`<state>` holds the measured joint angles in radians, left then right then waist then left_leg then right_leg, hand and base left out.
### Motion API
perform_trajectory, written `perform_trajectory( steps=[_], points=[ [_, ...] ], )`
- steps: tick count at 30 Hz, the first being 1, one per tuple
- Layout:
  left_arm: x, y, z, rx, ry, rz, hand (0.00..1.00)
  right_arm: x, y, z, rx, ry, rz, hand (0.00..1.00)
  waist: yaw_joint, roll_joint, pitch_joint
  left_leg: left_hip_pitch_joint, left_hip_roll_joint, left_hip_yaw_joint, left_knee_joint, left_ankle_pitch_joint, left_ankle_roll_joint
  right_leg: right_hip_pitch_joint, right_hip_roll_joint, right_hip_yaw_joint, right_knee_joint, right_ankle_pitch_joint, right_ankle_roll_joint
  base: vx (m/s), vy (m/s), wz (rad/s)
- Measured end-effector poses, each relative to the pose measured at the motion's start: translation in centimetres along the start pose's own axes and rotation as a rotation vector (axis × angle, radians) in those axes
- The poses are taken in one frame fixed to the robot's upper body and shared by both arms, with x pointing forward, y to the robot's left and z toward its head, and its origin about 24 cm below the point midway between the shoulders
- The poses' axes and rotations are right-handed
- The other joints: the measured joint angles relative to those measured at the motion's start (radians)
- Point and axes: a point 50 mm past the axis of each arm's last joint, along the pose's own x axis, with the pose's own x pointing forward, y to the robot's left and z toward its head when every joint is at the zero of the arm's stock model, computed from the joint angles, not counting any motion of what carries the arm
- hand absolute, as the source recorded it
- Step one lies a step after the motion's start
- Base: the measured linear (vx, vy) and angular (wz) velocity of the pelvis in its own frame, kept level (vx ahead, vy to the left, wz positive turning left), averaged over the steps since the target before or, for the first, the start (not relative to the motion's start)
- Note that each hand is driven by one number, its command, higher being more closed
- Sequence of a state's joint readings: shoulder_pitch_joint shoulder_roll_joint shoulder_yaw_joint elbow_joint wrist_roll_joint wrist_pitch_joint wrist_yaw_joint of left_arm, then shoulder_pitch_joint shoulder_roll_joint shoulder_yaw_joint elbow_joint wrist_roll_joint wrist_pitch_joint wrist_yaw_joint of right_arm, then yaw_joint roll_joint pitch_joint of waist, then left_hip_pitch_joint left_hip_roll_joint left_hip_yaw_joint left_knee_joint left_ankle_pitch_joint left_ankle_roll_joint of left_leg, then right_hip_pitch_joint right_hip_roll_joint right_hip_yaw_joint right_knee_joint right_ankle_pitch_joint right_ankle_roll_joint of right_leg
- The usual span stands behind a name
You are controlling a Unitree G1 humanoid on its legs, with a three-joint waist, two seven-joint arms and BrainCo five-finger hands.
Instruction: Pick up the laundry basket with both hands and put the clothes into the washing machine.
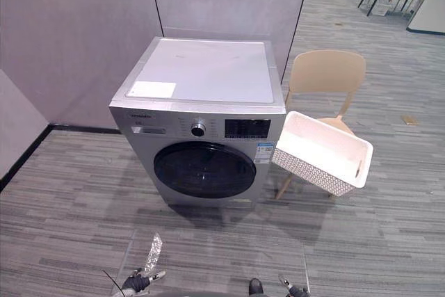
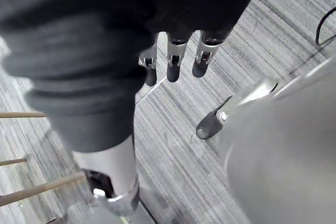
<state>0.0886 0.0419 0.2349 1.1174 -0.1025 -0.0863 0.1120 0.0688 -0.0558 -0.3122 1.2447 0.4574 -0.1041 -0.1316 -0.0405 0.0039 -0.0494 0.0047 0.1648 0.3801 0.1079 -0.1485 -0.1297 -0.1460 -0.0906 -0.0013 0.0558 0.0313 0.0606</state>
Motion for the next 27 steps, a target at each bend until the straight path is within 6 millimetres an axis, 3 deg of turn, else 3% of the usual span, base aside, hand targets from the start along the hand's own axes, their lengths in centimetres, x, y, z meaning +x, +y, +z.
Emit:
perform_trajectory(
  steps=[3, 4, 5, 6, 7, 8, 9, 10, 11, 12, 14, 17, 18, 20, 21, 22, 24, 26, 27],
  points=[
    [-0.4, 1.3, -1.6, -0.069, 0.041, 0.047, 0.0, 0.1, -0.6, 0.4, -0.002, -0.009, -0.014, 0.0, -0.001, 0.025, 0.02, -0.08, 0.119, -0.037, 0.252, -0.094, -0.018, 0.005, 0.076, -0.014, 0.093, -0.08, -0.037, -0.01, -0.128, 0.15],
    [-0.3, 1.9, -1.4, -0.117, 0.034, 0.07, 0.0, 0.1, -0.7, 0.5, 0.004, -0.016, -0.019, 0.0, 0.002, 0.021, 0.036, -0.16, 0.156, -0.101, 0.439, -0.065, 0.02, 0.011, 0.081, -0.042, 0.124, -0.111, -0.044, 0.03, -0.127, 0.43],
    [-0.2, 1.6, -0.7, -0.154, 0.011, 0.07, 0.0, 0.1, -0.6, 0.6, 0.007, -0.02, -0.019, 0.0, 0.003, 0.007, 0.051, -0.196, 0.155, -0.133, 0.51, -0.03, 0.043, 0.018, 0.083, -0.047, 0.138, -0.119, -0.046, 0.03, -0.154, 0.53],
    [-0.1, 1.6, 0.4, -0.184, -0.027, 0.074, 0.0, 0.1, -0.1, 0.9, 0.006, -0.037, -0.005, 0.0, 0.029, -0.009, 0.078, -0.267, 0.145, -0.192, 0.633, 0.008, 0.029, 0.035, 0.065, -0.052, 0.166, -0.135, -0.063, 0.02, -0.128, 0.25],
    [-0.1, 1.5, 0.5, -0.184, -0.034, 0.07, 0.0, 0.2, -0.1, 1.4, 0.007, -0.054, -0.005, 0.0, 0.032, -0.023, 0.084, -0.289, 0.124, -0.211, 0.656, -0.013, 0.011, 0.032, 0.059, -0.056, 0.173, -0.145, -0.06, 0.0, -0.072, 0.21],
    [-0.1, 0.5, 0.3, -0.182, -0.029, 0.045, 0.0, 0.3, 0.1, 2.8, 0.017, -0.099, -0.002, 0.0, 0.035, 0.003, 0.084, -0.31, 0.059, -0.222, 0.602, -0.032, -0.003, 0.028, 0.053, -0.066, 0.169, -0.147, -0.06, 0.0, 0.044, 0.06],
    [-0.2, -0.2, -0.1, -0.163, -0.012, 0.019, 0.0, 0.3, 0.0, 3.4, 0.029, -0.122, -0.004, 0.0, 0.04, 0.034, 0.083, -0.291, 0.022, -0.208, 0.476, -0.031, 0.012, 0.022, 0.059, -0.072, 0.164, -0.145, -0.056, 0.02, 0.074, 0.06],
    [-0.3, -0.7, -0.5, -0.149, -0.001, 0.006, 0.0, 0.3, 0.9, 4.2, 0.036, -0.149, 0.022, 0.0, 0.043, 0.056, 0.082, -0.247, 0.015, -0.144, 0.335, -0.064, 0.081, 0.023, 0.064, -0.074, 0.153, -0.144, -0.043, 0.1, 0.059, 0.14],
    [-0.3, -0.9, -0.2, -0.151, -0.011, 0.0, 0.0, 0.1, 1.7, 3.8, 0.039, -0.145, 0.043, 0.0, 0.056, 0.04, 0.085, -0.22, -0.014, -0.117, 0.239, -0.021, 0.101, 0.025, 0.039, -0.074, 0.124, -0.131, -0.027, 0.13, 0.026, 0.2],
    [-0.3, -1.0, -0.1, -0.155, -0.016, 0.001, 0.0, 0.0, 2.1, 3.6, 0.036, -0.141, 0.053, 0.0, 0.058, 0.04, 0.084, -0.213, -0.027, -0.113, 0.206, -0.004, 0.116, 0.028, 0.033, -0.079, 0.108, -0.118, -0.019, 0.18, -0.005, 0.28],
    [-0.4, -1.1, -0.1, -0.181, -0.017, 0.007, 0.0, -0.1, 2.9, 3.5, -0.013, -0.149, 0.08, 0.0, 0.072, 0.031, 0.089, -0.201, -0.051, -0.116, 0.176, 0.001, 0.126, 0.038, 0.01, -0.092, 0.1, -0.123, 0.007, 0.13, 0.033, 0.24],
    [-0.4, -1.0, -0.4, -0.186, -0.009, 0.01, 0.0, -0.1, 2.6, 2.9, -0.06, -0.138, 0.074, 0.0, 0.079, 0.002, 0.06, -0.137, -0.129, -0.134, 0.136, -0.029, 0.161, 0.059, -0.073, -0.127, 0.193, -0.218, 0.048, 0.18, 0.113, 0.46],
    [-0.4, -0.7, -0.3, -0.18, -0.012, 0.015, 0.0, -0.2, 2.4, 2.7, -0.067, -0.139, 0.073, 0.0, 0.079, -0.018, 0.05, -0.095, -0.171, -0.144, 0.1, -0.035, 0.167, 0.043, -0.113, -0.125, 0.3, -0.255, 0.054, 0.25, 0.111, 0.39],
    [-0.3, -0.8, -0.1, -0.16, -0.016, 0.007, 0.0, -0.2, 2.6, 3.0, -0.085, -0.153, 0.09, 0.0, 0.078, -0.027, 0.049, -0.065, -0.214, -0.166, 0.096, -0.053, 0.186, -0.076, -0.158, -0.051, 0.604, -0.246, 0.018, 0.25, 0.12, 0.53],
    [-0.3, -0.8, 0.3, -0.125, -0.028, -0.004, 0.0, -0.4, 2.7, 2.5, -0.091, -0.143, 0.1, 0.0, 0.065, -0.039, 0.054, -0.037, -0.238, -0.204, 0.099, -0.057, 0.202, -0.145, -0.167, -0.006, 0.793, -0.175, -0.046, 0.31, 0.094, 0.98],
    [-0.2, -0.6, 0.6, -0.091, -0.041, -0.008, 0.0, -0.4, 2.8, 2.0, -0.085, -0.127, 0.103, 0.0, 0.049, -0.041, 0.055, 0.004, -0.254, -0.251, 0.105, -0.064, 0.215, -0.188, -0.162, 0.032, 0.93, -0.156, -0.039, 0.35, 0.047, 1.04],
    [0.0, -0.8, 1.4, -0.073, -0.063, -0.02, 0.0, -0.5, 2.7, 1.5, -0.082, -0.115, 0.101, 0.0, 0.032, -0.059, 0.058, 0.037, -0.256, -0.32, 0.104, -0.071, 0.224, -0.229, -0.129, 0.046, 1.019, -0.192, -0.026, 0.4, -0.062, 1.2],
    [0.1, -2.1, 2.4, -0.073, -0.086, -0.056, 0.0, -0.5, 2.8, 1.7, -0.076, -0.12, 0.103, 0.0, 0.026, -0.07, 0.062, 0.047, -0.245, -0.41, 0.098, -0.071, 0.224, -0.278, -0.079, 0.043, 0.961, -0.232, -0.012, 0.34, -0.125, 1.29],
    [0.0, -2.8, 2.6, -0.075, -0.089, -0.072, 0.0, -0.5, 2.8, 1.7, -0.076, -0.12, 0.102, 0.0, 0.026, -0.062, 0.068, 0.065, -0.233, -0.438, 0.082, -0.07, 0.224, -0.273, -0.059, 0.041, 0.869, -0.241, 0.0, 0.29, -0.132, 0.92]
  ],
)
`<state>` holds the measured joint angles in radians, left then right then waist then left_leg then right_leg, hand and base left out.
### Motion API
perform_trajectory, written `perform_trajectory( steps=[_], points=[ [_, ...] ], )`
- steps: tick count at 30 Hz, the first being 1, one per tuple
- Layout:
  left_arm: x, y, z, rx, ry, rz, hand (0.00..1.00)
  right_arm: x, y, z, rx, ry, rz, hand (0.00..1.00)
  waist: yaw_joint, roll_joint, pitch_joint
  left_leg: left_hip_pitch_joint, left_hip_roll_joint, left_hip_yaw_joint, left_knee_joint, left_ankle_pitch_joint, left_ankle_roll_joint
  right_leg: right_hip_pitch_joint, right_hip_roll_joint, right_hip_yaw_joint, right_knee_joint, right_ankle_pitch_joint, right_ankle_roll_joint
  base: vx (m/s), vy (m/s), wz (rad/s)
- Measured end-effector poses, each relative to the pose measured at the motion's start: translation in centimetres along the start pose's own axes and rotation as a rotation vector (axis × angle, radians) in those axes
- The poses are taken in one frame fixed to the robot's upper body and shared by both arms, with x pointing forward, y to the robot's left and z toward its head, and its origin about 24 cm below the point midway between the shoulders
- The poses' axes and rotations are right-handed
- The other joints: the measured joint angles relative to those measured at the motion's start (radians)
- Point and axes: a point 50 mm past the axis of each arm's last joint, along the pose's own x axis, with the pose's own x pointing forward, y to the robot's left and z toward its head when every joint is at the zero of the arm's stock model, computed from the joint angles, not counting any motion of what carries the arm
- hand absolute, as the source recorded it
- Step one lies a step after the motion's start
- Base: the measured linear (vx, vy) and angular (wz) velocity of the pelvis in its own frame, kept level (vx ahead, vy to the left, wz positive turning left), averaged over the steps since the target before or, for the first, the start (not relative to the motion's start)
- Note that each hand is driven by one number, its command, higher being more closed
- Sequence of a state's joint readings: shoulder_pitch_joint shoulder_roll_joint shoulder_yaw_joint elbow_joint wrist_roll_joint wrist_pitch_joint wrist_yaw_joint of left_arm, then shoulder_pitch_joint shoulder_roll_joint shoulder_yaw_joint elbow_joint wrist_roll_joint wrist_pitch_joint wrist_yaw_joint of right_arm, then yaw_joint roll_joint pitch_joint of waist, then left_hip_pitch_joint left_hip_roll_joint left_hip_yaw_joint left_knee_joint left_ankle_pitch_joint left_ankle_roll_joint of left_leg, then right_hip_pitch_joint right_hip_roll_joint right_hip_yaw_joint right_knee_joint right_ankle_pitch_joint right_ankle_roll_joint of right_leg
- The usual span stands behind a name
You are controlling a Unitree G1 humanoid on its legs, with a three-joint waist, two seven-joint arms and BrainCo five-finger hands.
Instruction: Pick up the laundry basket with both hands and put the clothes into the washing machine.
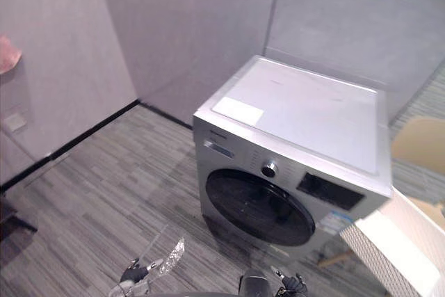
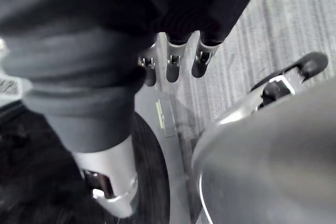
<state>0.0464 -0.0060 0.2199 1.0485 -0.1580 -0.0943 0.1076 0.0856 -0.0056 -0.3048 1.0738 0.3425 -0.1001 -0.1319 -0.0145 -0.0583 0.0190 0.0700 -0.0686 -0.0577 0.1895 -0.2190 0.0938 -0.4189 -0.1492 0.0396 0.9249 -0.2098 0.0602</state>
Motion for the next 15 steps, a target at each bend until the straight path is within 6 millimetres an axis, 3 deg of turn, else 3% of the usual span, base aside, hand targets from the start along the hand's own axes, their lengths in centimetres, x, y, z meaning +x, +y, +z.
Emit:
perform_trajectory(
  steps=[3, 4, 5, 7, 8, 11, 14, 15],
  points=[
    [0.0, -0.8, 0.1, 0.001, -0.008, -0.021, 0.0, -0.2, 0.2, -0.7, 0.006, 0.018, 0.002, 0.0, -0.003, 0.016, -0.003, 0.022, 0.035, -0.086, -0.013, -0.014, -0.034, 0.066, 0.061, 0.065, -0.408, 0.03, 0.032, 0.28, -0.196, 1.03],
    [-0.1, -0.9, 0.1, 0.001, -0.01, -0.023, 0.0, -0.3, 0.0, -1.1, 0.009, 0.03, -0.004, 0.0, -0.003, 0.007, -0.006, 0.024, 0.036, -0.12, -0.013, -0.031, -0.061, 0.1, 0.06, 0.112, -0.569, 0.086, 0.04, 0.26, -0.272, 1.17],
    [-0.1, -0.9, -0.1, 0.012, -0.004, -0.022, 0.0, -0.4, -0.5, -1.7, 0.028, 0.051, -0.02, 0.0, -0.006, 0.003, -0.012, 0.031, 0.046, -0.158, -0.015, -0.045, -0.081, 0.124, 0.061, 0.119, -0.613, 0.182, 0.073, 0.26, -0.298, 1.06],
    [-0.2, -1.2, -0.4, 0.043, 0.003, -0.034, 0.0, -0.1, -1.4, -1.2, 0.067, 0.051, -0.062, 0.0, 0.002, 0.041, -0.02, 0.025, 0.086, -0.187, -0.021, -0.029, -0.107, 0.144, 0.078, 0.061, -0.638, 0.179, 0.046, 0.3, -0.318, 0.69],
    [-0.2, -1.1, -0.8, 0.059, 0.016, -0.033, 0.0, 0.0, -1.5, -1.0, 0.078, 0.056, -0.072, 0.0, -0.002, 0.049, -0.016, 0.034, 0.105, -0.186, -0.043, -0.011, -0.132, 0.15, 0.087, 0.036, -0.629, 0.163, 0.029, 0.31, -0.311, 0.49],
    [-0.3, -0.4, -1.4, 0.081, 0.041, -0.014, 0.0, 0.1, -2.0, -1.5, 0.104, 0.105, -0.099, 0.0, -0.001, 0.06, -0.016, 0.055, 0.128, -0.18, -0.041, 0.013, -0.16, 0.18, 0.112, 0.014, -0.619, 0.138, -0.001, 0.17, -0.198, 0.11],
    [-0.2, 0.3, -1.4, 0.068, 0.041, 0.001, 0.0, 0.2, -1.8, -1.8, 0.173, 0.169, -0.113, 0.0, -0.006, 0.055, -0.006, -0.025, 0.134, -0.175, 0.164, 0.005, -0.182, 0.235, 0.121, -0.013, -0.655, 0.123, -0.019, 0.09, -0.17, 0.19],
    [-0.2, 0.2, -1.1, 0.063, 0.027, -0.007, 0.0, 0.1, -2.0, -2.2, 0.211, 0.196, -0.131, 0.0, 0.0, 0.055, 0.009, -0.111, 0.136, -0.14, 0.349, 0.009, -0.22, 0.261, 0.126, -0.031, -0.668, 0.122, -0.028, 0.05, -0.098, 0.32]
  ],
)
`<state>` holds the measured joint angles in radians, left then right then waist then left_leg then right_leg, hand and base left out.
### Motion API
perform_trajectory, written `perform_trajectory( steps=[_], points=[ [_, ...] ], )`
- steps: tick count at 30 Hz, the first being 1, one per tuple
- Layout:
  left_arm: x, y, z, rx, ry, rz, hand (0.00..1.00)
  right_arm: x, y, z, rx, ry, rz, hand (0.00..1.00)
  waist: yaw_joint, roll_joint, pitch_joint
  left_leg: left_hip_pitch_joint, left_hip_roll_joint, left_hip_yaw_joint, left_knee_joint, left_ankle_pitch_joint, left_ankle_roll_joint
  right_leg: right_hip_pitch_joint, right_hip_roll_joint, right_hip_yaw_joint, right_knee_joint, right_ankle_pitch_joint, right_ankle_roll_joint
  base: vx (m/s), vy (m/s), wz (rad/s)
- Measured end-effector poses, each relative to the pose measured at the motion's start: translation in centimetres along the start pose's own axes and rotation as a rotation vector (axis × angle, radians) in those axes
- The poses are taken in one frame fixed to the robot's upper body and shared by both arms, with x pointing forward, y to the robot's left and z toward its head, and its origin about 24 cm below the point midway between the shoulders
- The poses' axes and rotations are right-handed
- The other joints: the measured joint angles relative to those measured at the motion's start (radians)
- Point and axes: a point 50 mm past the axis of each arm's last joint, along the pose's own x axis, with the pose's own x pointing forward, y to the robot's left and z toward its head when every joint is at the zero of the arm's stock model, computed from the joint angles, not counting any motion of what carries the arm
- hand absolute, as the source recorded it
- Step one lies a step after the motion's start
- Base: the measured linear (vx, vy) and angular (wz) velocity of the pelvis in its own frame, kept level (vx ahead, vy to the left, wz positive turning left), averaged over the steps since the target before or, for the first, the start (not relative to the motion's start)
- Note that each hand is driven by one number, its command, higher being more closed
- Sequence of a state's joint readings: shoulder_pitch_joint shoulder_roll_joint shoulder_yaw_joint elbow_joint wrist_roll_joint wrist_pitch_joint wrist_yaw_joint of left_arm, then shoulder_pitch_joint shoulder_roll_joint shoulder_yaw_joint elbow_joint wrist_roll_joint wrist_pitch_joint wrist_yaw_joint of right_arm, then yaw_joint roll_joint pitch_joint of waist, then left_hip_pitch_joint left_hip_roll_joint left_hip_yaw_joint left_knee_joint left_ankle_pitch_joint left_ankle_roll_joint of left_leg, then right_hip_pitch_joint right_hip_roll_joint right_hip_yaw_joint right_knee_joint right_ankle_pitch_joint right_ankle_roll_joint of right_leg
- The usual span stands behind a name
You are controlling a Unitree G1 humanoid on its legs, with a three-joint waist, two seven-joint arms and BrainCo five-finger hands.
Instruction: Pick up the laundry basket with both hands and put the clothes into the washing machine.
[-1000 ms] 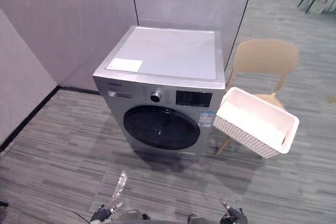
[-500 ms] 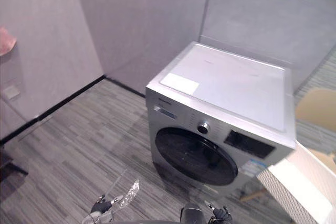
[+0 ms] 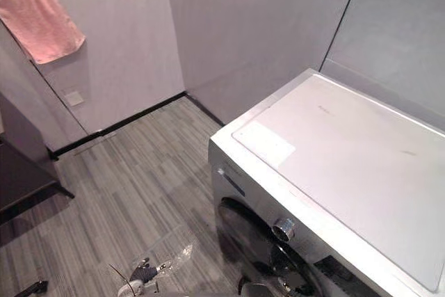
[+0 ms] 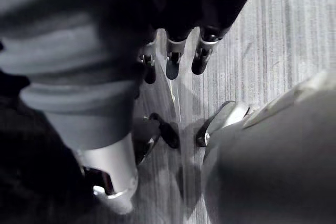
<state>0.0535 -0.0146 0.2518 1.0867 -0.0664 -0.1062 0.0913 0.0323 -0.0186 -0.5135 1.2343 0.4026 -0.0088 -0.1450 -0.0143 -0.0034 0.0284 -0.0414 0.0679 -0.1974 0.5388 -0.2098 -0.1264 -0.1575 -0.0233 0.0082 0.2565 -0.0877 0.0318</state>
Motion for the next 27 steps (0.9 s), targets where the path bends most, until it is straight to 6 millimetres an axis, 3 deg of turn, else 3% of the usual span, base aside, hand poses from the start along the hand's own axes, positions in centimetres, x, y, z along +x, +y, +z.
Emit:
perform_trajectory(
  steps=[2, 3, 5, 6, 7, 8, 10, 12, 14, 18, 19, 20, 22, 24, 26, 27],
  points=[
    [0.1, 0.3, 0.6, -0.013, -0.02, 0.01, 0.0, 0.0, -0.1, -0.1, 0.02, 0.023, -0.011, 0.0, 0.001, -0.003, 0.023, -0.072, 0.008, 0.051, 0.149, 0.048, -0.073, 0.033, -0.008, -0.025, -0.005, 0.0, -0.006, 0.03, -0.066, 0.47],
    [0.1, 0.3, 0.6, -0.011, -0.022, 0.011, 0.0, 0.0, -1.2, -0.6, 0.013, 0.036, -0.034, 0.0, -0.003, -0.004, 0.027, -0.109, 0.043, 0.125, 0.201, 0.039, -0.054, 0.068, -0.026, -0.067, -0.032, 0.002, -0.007, 0.02, -0.022, 0.75],
    [0.1, 0.4, 0.7, -0.01, -0.022, 0.012, 0.0, -0.1, -2.4, -1.3, -0.008, 0.026, -0.061, 0.0, -0.008, -0.004, 0.028, -0.125, 0.083, 0.208, 0.145, 0.003, 0.006, 0.104, -0.048, -0.125, -0.052, -0.001, -0.002, 0.01, 0.045, 1.04],
    [0.1, 0.6, 0.6, -0.007, -0.023, 0.018, 0.0, -0.2, -2.8, -1.6, -0.035, 0.02, -0.07, 0.0, -0.009, -0.007, 0.026, -0.123, 0.093, 0.249, 0.013, -0.005, 0.023, 0.111, -0.065, -0.157, -0.055, -0.01, 0.013, 0.01, 0.129, 1.17],
    [0.0, 0.8, 0.3, -0.005, -0.01, 0.023, 0.0, -0.2, -3.1, -1.3, -0.036, 0.003, -0.076, 0.0, -0.014, 0.012, 0.018, -0.116, 0.09, 0.25, -0.18, 0.044, 0.047, 0.102, -0.063, -0.184, -0.053, -0.018, 0.026, 0.0, 0.157, 0.89],
    [0.0, 0.9, 0.1, -0.003, -0.004, 0.025, 0.0, -0.1, -3.2, -1.1, -0.047, -0.006, -0.076, 0.0, -0.013, 0.013, 0.015, -0.115, 0.085, 0.235, -0.227, 0.043, 0.039, 0.094, -0.067, -0.19, -0.049, -0.021, 0.036, 0.02, 0.153, 0.73],
    [0.0, 2.8, 0.0, 0.036, 0.003, 0.078, 0.0, -0.3, -2.2, -1.5, -0.116, -0.02, -0.032, 0.0, -0.021, -0.025, 0.003, -0.103, 0.017, 0.225, -0.353, 0.111, 0.056, 0.09, -0.1, -0.16, -0.09, -0.006, 0.05, 0.06, 0.119, 0.64],
    [-0.2, 3.2, -0.5, 0.017, 0.012, 0.098, 0.0, -0.3, -1.9, -1.4, -0.134, -0.031, -0.019, 0.0, -0.014, -0.035, 0.0, -0.101, -0.008, 0.23, -0.344, 0.109, 0.067, 0.097, -0.12, -0.15, -0.105, 0.002, 0.061, 0.08, 0.142, 0.23],
    [-0.2, 3.1, -0.7, 0.027, 0.019, 0.093, 0.0, -0.2, -1.2, -0.8, -0.133, -0.05, -0.005, 0.0, 0.006, -0.031, -0.006, -0.082, -0.023, 0.268, -0.338, 0.094, 0.09, 0.103, -0.14, -0.118, -0.107, 0.003, 0.075, 0.05, 0.177, -0.39],
    [-0.4, 2.6, -1.6, 0.072, 0.049, 0.067, 0.0, -0.1, 0.1, 0.2, -0.147, -0.079, 0.042, 0.0, -0.001, -0.026, -0.031, -0.042, -0.096, 0.307, -0.368, 0.065, 0.135, 0.089, -0.223, -0.082, -0.064, -0.03, 0.118, 0.06, 0.177, -0.28],
    [-0.4, 2.4, -1.7, 0.081, 0.053, 0.06, 0.0, -0.1, -0.1, 0.4, -0.15, -0.084, 0.036, 0.0, -0.001, -0.022, -0.034, -0.03, -0.119, 0.307, -0.379, 0.059, 0.146, 0.076, -0.24, -0.072, -0.025, -0.049, 0.114, 0.13, 0.149, -0.04],
    [-0.5, 2.0, -1.9, 0.101, 0.056, 0.047, 0.0, -0.1, -0.1, 0.9, -0.152, -0.1, 0.039, 0.0, 0.0, -0.01, -0.037, -0.011, -0.137, 0.31, -0.399, 0.061, 0.157, 0.005, -0.259, -0.053, 0.131, -0.064, 0.07, 0.14, 0.135, -0.01],
    [-0.5, 2.3, -1.9, 0.117, 0.06, 0.05, 0.0, -0.1, 0.3, 1.1, -0.149, -0.113, 0.052, 0.0, -0.008, -0.011, -0.035, 0.013, -0.135, 0.303, -0.399, 0.07, 0.171, -0.054, -0.258, -0.038, 0.281, -0.053, 0.033, 0.19, 0.084, 0.14],
    [-0.4, 2.8, -1.5, 0.124, 0.051, 0.059, 0.0, -0.2, 0.8, 0.6, -0.15, -0.101, 0.064, 0.0, -0.017, -0.015, -0.034, 0.046, -0.121, 0.293, -0.409, 0.07, 0.172, -0.064, -0.24, -0.034, 0.324, -0.082, 0.034, 0.26, -0.072, 0.15],
    [-0.3, 3.0, -1.3, 0.128, 0.047, 0.065, 0.0, -0.3, 1.3, 0.6, -0.157, -0.103, 0.078, 0.0, -0.021, -0.021, -0.031, 0.052, -0.079, 0.29, -0.425, 0.074, 0.165, -0.096, -0.175, -0.037, 0.32, -0.127, 0.044, 0.15, -0.147, -0.07],
    [-0.2, 2.7, -1.2, 0.126, 0.046, 0.059, 0.0, -0.3, 1.5, 0.4, -0.158, -0.089, 0.079, 0.0, -0.024, -0.019, -0.028, 0.058, -0.046, 0.29, -0.438, 0.078, 0.153, -0.118, -0.117, -0.038, 0.291, -0.135, 0.054, 0.11, -0.193, -0.17]
  ],
)
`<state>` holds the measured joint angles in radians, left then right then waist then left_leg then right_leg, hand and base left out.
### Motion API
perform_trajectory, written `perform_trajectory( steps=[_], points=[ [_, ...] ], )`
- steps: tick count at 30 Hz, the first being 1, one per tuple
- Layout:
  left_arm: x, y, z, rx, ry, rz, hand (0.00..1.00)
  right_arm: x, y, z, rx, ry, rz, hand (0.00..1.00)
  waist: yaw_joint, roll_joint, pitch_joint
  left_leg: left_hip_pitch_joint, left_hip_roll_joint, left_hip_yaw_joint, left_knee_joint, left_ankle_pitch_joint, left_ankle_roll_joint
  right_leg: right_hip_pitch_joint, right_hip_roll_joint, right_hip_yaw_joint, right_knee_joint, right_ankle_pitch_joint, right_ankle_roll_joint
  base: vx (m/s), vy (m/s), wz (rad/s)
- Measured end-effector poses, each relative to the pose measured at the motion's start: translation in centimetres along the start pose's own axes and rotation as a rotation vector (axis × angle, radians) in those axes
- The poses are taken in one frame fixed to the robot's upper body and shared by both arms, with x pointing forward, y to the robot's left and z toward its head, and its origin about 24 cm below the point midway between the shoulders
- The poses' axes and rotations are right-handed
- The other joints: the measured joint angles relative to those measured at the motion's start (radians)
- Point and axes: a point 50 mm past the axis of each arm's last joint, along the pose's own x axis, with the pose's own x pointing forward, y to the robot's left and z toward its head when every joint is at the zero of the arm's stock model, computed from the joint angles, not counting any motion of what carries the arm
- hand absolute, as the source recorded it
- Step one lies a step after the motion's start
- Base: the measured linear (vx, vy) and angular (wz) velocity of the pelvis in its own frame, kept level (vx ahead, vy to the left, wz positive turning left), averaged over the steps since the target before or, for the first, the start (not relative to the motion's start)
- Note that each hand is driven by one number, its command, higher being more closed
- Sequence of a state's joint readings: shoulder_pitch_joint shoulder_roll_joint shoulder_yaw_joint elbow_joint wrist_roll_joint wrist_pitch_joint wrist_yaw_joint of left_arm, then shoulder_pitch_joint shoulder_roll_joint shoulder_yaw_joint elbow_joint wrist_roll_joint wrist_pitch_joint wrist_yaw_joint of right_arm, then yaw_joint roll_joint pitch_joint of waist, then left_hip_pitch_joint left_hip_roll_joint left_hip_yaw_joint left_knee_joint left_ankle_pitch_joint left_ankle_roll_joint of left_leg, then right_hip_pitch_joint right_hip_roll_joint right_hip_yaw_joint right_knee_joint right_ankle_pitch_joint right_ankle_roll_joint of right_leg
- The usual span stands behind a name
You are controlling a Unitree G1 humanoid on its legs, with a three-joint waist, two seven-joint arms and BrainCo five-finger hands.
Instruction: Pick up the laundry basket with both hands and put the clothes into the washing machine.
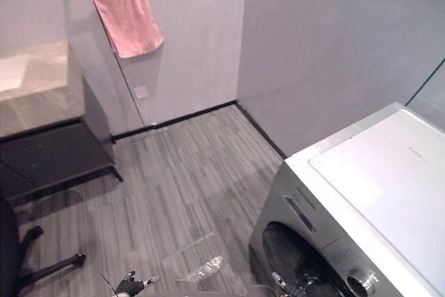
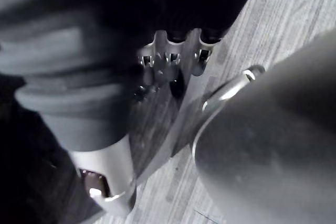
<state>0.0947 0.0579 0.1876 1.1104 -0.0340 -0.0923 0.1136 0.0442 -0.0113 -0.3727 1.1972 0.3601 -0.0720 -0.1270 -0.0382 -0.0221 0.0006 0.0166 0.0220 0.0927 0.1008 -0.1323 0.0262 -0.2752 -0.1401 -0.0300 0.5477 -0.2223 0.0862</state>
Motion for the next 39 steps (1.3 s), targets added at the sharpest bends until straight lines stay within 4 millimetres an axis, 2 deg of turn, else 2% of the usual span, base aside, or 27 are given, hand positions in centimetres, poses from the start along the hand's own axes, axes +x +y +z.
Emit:
perform_trajectory(
  steps=[1, 2, 3, 4, 6, 7, 8, 10, 12, 14, 17, 18, 21, 25, 27, 30, 34, 39],
  points=[
    [0.0, -0.3, 0.1, -0.005, -0.002, -0.007, 0.0, -0.1, -0.2, -0.3, 0.012, 0.008, -0.007, 0.0, -0.003, -0.002, 0.003, 0.011, 0.022, 0.003, -0.01, -0.001, -0.015, -0.009, 0.047, 0.008, -0.066, 0.005, 0.004, 0.1, -0.204, -0.2],
    [0.0, -0.3, 0.2, -0.002, -0.005, -0.008, 0.0, -0.1, -0.2, -0.5, 0.026, 0.022, -0.009, 0.0, -0.004, -0.007, 0.004, 0.022, 0.026, 0.011, -0.018, -0.001, -0.021, -0.007, 0.065, 0.014, -0.118, 0.015, 0.01, 0.11, -0.215, -0.16],
    [0.1, -0.1, 0.3, 0.005, -0.008, -0.003, 0.0, -0.1, 0.0, -1.1, 0.064, 0.059, -0.005, 0.0, -0.009, -0.032, 0.006, 0.033, 0.012, 0.013, -0.021, -0.004, -0.035, 0.017, 0.078, 0.042, -0.237, 0.09, 0.003, 0.08, -0.217, -0.02],
    [0.2, -0.6, 0.6, 0.0, -0.009, -0.014, 0.0, 0.0, -0.5, -1.0, 0.119, 0.083, -0.001, 0.0, -0.017, -0.022, 0.008, 0.039, 0.016, -0.006, -0.029, -0.013, -0.053, 0.029, 0.089, 0.052, -0.241, 0.154, -0.038, 0.08, -0.196, 0.06],
    [0.1, -1.8, 0.6, -0.022, -0.006, -0.04, 0.0, 0.0, -1.0, -1.2, 0.18, 0.114, -0.011, 0.0, -0.018, -0.001, 0.012, 0.045, 0.024, -0.011, -0.043, -0.008, -0.062, 0.034, 0.094, 0.039, -0.259, 0.15, -0.043, 0.1, -0.115, 0.11],
    [0.0, -2.7, 0.5, -0.016, -0.004, -0.06, 0.0, 0.1, -1.6, -1.1, 0.215, 0.122, -0.032, 0.0, -0.026, 0.025, 0.015, 0.059, 0.034, -0.021, -0.061, -0.006, -0.065, 0.053, 0.103, 0.024, -0.286, 0.157, -0.049, 0.1, -0.064, 0.14],
    [-0.1, -2.7, 0.5, -0.017, 0.0, -0.062, 0.0, 0.1, -1.7, -1.1, 0.22, 0.127, -0.04, 0.0, -0.029, 0.03, 0.015, 0.062, 0.038, -0.025, -0.061, -0.005, -0.066, 0.063, 0.105, 0.014, -0.298, 0.162, -0.051, 0.09, -0.045, 0.19],
    [0.0, -2.5, 0.4, -0.035, 0.005, -0.049, 0.0, 0.1, -2.1, -1.4, 0.23, 0.146, -0.066, 0.0, -0.03, 0.03, 0.016, 0.064, 0.043, -0.038, -0.057, -0.012, -0.073, 0.094, 0.106, -0.002, -0.325, 0.164, -0.05, 0.04, -0.016, 0.2],
    [0.0, -2.1, 0.4, -0.037, 0.003, -0.04, 0.0, 0.1, -2.4, -1.3, 0.221, 0.139, -0.08, 0.0, -0.03, 0.028, 0.017, 0.041, 0.044, -0.054, -0.006, -0.053, -0.077, 0.104, 0.108, -0.016, -0.324, 0.149, -0.043, 0.01, 0.007, 0.23],
    [0.0, -1.6, 0.3, -0.031, 0.003, -0.028, 0.0, -0.1, -3.3, -1.9, 0.165, 0.135, -0.096, 0.0, -0.026, 0.03, 0.016, -0.001, 0.049, -0.069, 0.112, -0.104, -0.089, 0.124, 0.105, -0.024, -0.324, 0.137, -0.041, 0.04, 0.064, 0.27],
    [0.1, -0.8, 0.5, -0.02, -0.004, -0.011, 0.0, -0.3, -3.3, -2.4, 0.105, 0.127, -0.097, 0.0, -0.023, 0.007, 0.027, -0.093, 0.032, -0.064, 0.296, -0.1, -0.116, 0.15, 0.076, -0.05, -0.323, 0.137, -0.039, 0.04, 0.045, 0.29],
    [0.1, -0.8, 0.4, -0.017, -0.002, -0.01, 0.0, -0.3, -3.4, -2.4, 0.099, 0.125, -0.098, 0.0, -0.022, 0.006, 0.026, -0.091, 0.028, -0.062, 0.29, -0.095, -0.123, 0.152, 0.068, -0.051, -0.323, 0.137, -0.039, 0.04, 0.097, 0.45],
    [0.2, -0.7, 0.6, 0.01, -0.01, -0.015, 0.0, -0.3, -3.5, -2.4, 0.071, 0.109, -0.096, 0.0, -0.02, 0.003, 0.02, -0.072, -0.001, -0.066, 0.169, -0.045, -0.093, 0.149, 0.026, -0.099, -0.344, 0.154, -0.025, 0.02, 0.072, 0.5],
    [0.0, -0.4, -0.1, 0.025, 0.007, -0.01, 0.0, -0.4, -3.7, -2.7, 0.039, 0.125, -0.09, 0.0, -0.015, 0.003, 0.016, 0.0, -0.009, -0.08, -0.026, 0.032, -0.065, 0.15, 0.028, -0.117, -0.373, 0.18, -0.028, -0.01, 0.0, 0.22],
    [-0.1, -0.4, -0.4, 0.042, 0.014, -0.017, 0.0, -0.3, -3.6, -2.6, 0.026, 0.12, -0.082, 0.0, -0.03, 0.007, 0.009, 0.016, -0.009, -0.094, -0.09, 0.064, -0.059, 0.151, 0.023, -0.133, -0.395, 0.197, -0.024, -0.05, 0.033, 0.18],
    [0.0, -0.4, -0.3, 0.068, 0.011, -0.023, 0.0, -0.3, -3.6, -2.3, -0.032, 0.104, -0.079, 0.0, -0.032, 0.002, 0.0, 0.009, -0.012, -0.107, -0.105, 0.077, -0.047, 0.151, 0.027, -0.143, -0.427, 0.224, -0.019, -0.12, 0.041, 0.11],
    [0.0, 0.0, -0.5, 0.072, 0.017, -0.015, 0.0, -0.3, -3.5, -2.2, -0.097, 0.082, -0.068, 0.0, -0.032, -0.008, -0.015, -0.005, -0.015, -0.114, -0.145, 0.092, -0.05, 0.155, 0.033, -0.134, -0.487, 0.245, -0.016, -0.13, 0.03, 0.04],
    [-0.1, 0.1, -0.7, 0.071, 0.023, -0.011, 0.0, -0.3, -3.4, -2.0, -0.142, 0.076, -0.055, 0.0, -0.032, -0.007, -0.023, -0.004, -0.007, -0.109, -0.168, 0.097, -0.055, 0.173, 0.042, -0.127, -0.539, 0.249, -0.016, -0.03, 0.011, 0.02]
  ],
)
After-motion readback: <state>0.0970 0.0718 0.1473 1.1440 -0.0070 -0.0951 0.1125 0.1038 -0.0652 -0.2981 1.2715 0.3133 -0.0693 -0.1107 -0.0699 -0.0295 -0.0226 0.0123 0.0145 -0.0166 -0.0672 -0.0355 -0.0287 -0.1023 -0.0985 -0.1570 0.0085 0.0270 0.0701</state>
